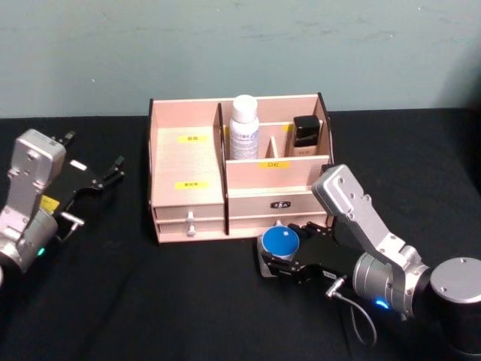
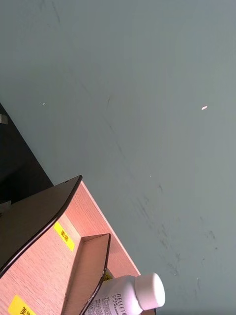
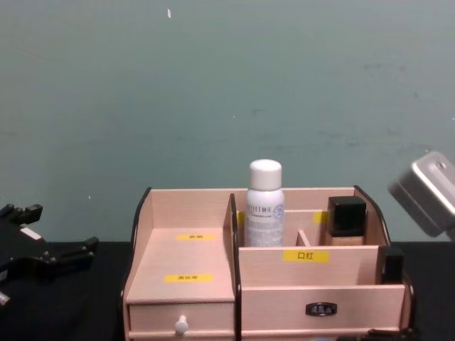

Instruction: Pick up the facial cleanser and watermelon frost from the table and place them into the tiered storage box.

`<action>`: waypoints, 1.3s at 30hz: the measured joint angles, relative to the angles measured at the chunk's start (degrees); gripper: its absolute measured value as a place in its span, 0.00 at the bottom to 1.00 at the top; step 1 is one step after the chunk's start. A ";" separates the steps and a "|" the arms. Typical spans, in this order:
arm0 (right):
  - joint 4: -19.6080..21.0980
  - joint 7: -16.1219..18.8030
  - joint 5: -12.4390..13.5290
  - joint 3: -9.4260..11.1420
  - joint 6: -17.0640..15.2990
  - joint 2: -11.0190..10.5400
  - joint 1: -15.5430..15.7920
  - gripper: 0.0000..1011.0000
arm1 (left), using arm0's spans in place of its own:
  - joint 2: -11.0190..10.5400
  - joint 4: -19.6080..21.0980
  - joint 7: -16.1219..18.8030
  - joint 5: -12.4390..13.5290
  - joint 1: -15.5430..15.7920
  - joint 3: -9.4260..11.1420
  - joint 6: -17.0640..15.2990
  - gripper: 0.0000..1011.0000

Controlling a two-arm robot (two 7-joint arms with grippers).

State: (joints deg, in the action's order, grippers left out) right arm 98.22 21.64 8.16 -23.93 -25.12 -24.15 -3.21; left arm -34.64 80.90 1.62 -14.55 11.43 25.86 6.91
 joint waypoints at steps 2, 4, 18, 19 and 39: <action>0.01 0.39 0.26 0.16 0.38 -0.04 0.19 0.72 | 0.00 0.00 0.00 0.00 0.00 0.00 0.00 0.99; 0.22 0.71 0.44 0.22 0.56 -0.14 0.26 0.72 | 0.00 0.00 0.00 0.00 0.00 0.00 0.00 0.99; 7.92 3.08 2.96 -0.55 0.51 -1.89 0.69 0.72 | 0.00 0.00 0.00 0.00 0.00 0.00 0.00 0.99; 7.92 3.08 2.96 -0.55 0.51 -1.89 0.69 0.72 | 0.00 0.00 0.00 0.00 0.00 0.00 0.00 0.99; 4.39 1.05 2.38 -7.19 -1.36 5.44 -10.95 0.72 | 0.00 0.00 0.00 0.00 0.00 0.00 0.00 0.99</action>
State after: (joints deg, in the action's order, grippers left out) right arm 102.61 22.69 10.55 -31.12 -26.49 -18.71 -14.16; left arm -34.64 80.90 1.62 -14.55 11.43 25.86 6.91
